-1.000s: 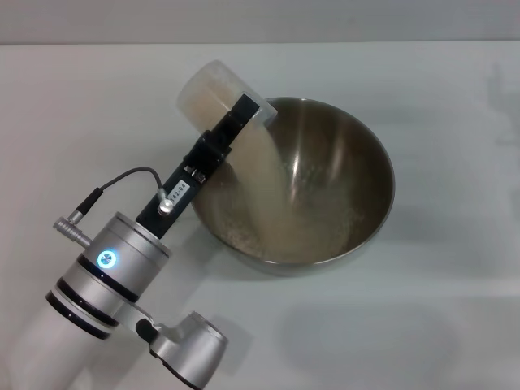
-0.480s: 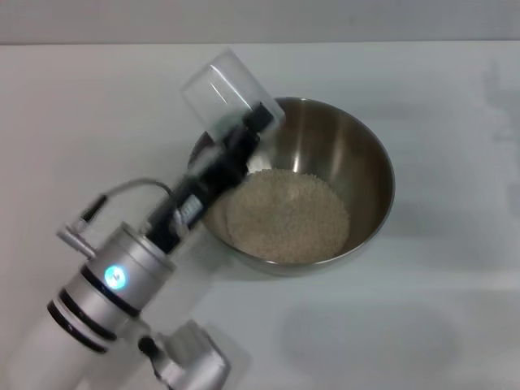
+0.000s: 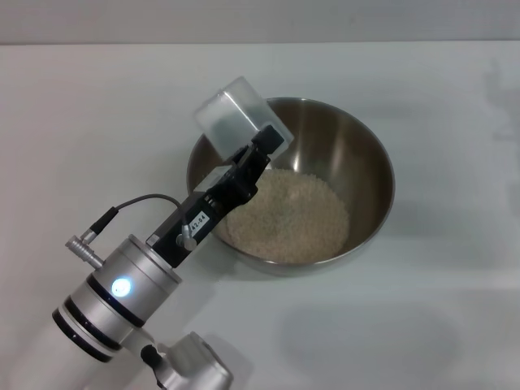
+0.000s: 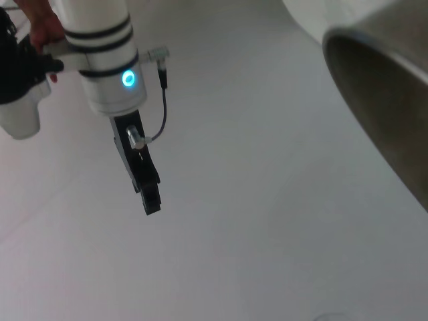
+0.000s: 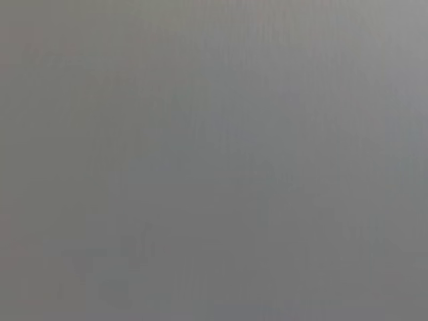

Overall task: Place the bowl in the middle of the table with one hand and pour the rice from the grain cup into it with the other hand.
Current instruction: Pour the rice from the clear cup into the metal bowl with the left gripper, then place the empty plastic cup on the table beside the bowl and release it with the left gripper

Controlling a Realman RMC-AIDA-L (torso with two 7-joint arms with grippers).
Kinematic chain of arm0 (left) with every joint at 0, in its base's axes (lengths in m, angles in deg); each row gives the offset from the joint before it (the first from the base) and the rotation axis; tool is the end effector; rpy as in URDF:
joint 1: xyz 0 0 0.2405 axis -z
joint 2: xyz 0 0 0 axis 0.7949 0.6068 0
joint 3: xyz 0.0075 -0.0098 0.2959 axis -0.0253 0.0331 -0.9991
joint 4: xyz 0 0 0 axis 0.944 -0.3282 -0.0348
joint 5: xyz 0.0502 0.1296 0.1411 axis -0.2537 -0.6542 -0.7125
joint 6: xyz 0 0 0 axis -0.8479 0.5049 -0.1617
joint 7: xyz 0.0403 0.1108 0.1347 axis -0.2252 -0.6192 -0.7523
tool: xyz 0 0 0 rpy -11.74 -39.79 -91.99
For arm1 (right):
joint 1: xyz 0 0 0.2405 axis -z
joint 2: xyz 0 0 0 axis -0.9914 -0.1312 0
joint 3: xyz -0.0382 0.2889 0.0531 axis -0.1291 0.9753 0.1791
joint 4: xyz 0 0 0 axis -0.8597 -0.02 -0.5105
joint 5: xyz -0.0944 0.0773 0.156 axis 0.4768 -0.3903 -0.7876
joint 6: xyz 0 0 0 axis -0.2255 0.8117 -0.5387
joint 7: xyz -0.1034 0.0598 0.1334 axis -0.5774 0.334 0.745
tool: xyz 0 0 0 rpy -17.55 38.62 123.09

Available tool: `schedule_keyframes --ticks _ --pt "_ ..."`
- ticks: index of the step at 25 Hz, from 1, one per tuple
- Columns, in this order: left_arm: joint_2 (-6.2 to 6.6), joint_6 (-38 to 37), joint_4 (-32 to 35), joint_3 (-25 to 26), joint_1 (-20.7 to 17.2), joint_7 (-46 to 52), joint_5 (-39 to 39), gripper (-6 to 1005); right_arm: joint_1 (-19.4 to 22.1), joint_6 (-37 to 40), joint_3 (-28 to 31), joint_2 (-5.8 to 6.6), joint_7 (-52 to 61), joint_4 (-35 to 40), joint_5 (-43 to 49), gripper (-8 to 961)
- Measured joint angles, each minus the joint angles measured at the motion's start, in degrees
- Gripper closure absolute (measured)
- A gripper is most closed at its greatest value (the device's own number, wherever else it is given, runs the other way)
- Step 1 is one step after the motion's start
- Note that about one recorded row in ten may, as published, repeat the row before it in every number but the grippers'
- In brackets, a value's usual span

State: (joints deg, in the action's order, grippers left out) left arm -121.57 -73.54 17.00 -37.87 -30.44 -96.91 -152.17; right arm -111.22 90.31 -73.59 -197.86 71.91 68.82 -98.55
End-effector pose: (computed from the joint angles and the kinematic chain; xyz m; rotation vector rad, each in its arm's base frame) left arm -0.2099 0.2874 -0.1283 -1.0493 1.6187 0.3028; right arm 0.2819 0.4000 0.0614 -1.2554 0.1153 0.8725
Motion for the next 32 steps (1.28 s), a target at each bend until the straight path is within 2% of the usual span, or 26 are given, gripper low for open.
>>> schedule_keyframes --ticks 2,6,9,10,11,12,14,15,16,17,20,22,23,27,32 --pt "0.00 -0.3 0.0 1.9 -0.1 0.8 0.3 964 0.0 0.0 0.0 0.04 0.0 0.0 0.1 469" --pt "0.02 0.1 0.0 0.6 -0.4 3.0 0.4 963 0.0 -0.2 0.0 0.08 0.0 0.1 0.0 469" --pt "0.00 -0.6 -1.3 2.8 -1.0 10.6 0.9 963 -0.1 -0.3 0.0 0.14 0.1 0.0 -0.1 469" --pt "0.01 -1.1 -2.5 4.5 -1.8 16.9 1.0 962 -0.1 -0.4 0.0 0.15 0.1 -0.1 -0.1 469" --pt "0.01 -1.1 -2.5 4.5 -1.8 16.9 1.0 962 -0.1 -0.4 0.0 0.15 0.1 -0.1 -0.1 469" --pt "0.01 -1.4 -4.5 8.1 -3.1 25.7 1.1 962 -0.2 -0.4 0.0 0.15 0.2 -0.3 -0.1 469" --pt "0.00 -1.4 -5.7 10.5 -3.9 31.8 1.8 962 -0.2 -0.4 0.0 0.15 0.2 -0.3 -0.1 468" --pt "0.00 -1.2 -7.1 13.6 -4.9 42.1 4.3 961 -0.3 -0.4 0.0 0.15 0.2 -0.3 -0.1 468" --pt "0.00 -1.2 -7.1 13.6 -4.9 42.1 4.3 961 -0.3 -0.4 0.0 0.15 0.2 -0.3 -0.1 468" --pt "0.01 -1.2 -7.5 15.0 -5.2 50.0 7.4 961 -0.3 -0.4 0.0 0.15 0.2 -0.3 -0.1 468" --pt "0.08 -0.9 -7.4 16.1 -5.2 63.9 14.5 960 -0.3 -0.4 0.0 0.15 0.2 -0.3 0.0 468" --pt "0.24 1.9 -6.7 16.4 -5.1 79.0 21.6 960 -0.2 -0.4 0.0 0.11 0.2 -0.3 0.1 468" --pt "0.24 1.9 -6.7 16.4 -5.1 79.0 21.6 960 -0.2 -0.4 0.0 0.11 0.2 -0.3 0.1 468" --pt "0.26 9.2 -4.4 16.5 -4.8 95.6 25.9 959 -0.2 -0.4 0.0 0.08 0.2 -0.1 0.2 468" --pt "0.27 14.0 -2.1 16.7 -4.5 104.5 26.2 958 -0.4 -0.5 0.0 -0.08 0.2 -0.2 0.3 469"
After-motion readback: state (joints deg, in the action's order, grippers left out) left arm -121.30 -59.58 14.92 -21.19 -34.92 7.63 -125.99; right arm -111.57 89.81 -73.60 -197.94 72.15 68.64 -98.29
